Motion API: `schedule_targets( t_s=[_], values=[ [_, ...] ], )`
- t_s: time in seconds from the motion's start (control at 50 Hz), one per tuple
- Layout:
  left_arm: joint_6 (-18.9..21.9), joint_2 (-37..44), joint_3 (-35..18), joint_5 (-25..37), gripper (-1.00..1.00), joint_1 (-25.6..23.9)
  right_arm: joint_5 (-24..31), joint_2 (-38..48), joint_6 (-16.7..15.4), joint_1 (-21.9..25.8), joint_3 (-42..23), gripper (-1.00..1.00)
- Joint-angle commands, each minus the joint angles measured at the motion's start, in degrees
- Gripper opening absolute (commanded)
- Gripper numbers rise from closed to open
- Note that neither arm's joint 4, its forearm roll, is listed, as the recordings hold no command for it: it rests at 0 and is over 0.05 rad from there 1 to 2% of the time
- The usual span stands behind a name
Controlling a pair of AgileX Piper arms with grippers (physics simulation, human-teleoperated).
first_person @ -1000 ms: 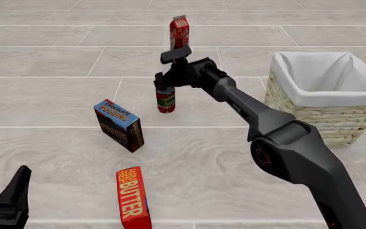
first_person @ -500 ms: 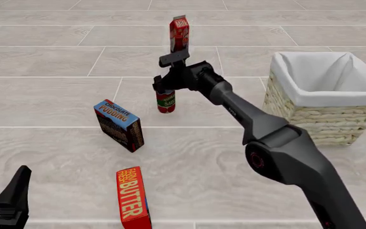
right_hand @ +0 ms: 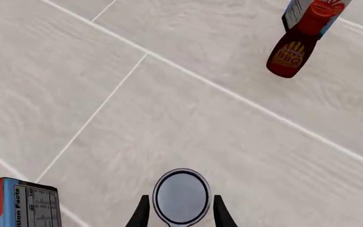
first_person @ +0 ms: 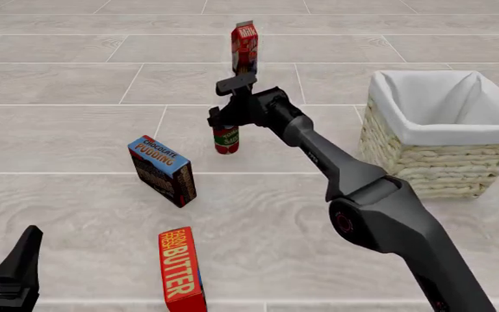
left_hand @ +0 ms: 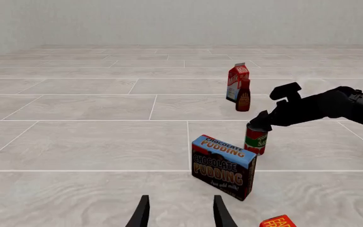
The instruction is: Pick the tomato sauce and place it in the basket.
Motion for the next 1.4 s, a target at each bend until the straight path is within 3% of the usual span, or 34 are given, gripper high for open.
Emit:
schedule_targets(
  t_s=[0.02,0.52,0.94,1.4],
  values=[
    [0.0,0.0,0.0,0.0,1.0,0.0,0.3,0.7,0.0,0.3,-0.6,1.0],
    [0.0,0.0,0.0,0.0,1.0,0.0,1.3,3.0,0.5,-0.1,-3.5,1.0],
    [0.0,0.0,0.0,0.0,1.0,0.0,5.6,7.9,0.7,0.0,-12.2,1.0],
    [0.0,0.0,0.0,0.0,1.0,0.0,5.9,8.9,0.8,-0.1,-13.0,1.0]
  ],
)
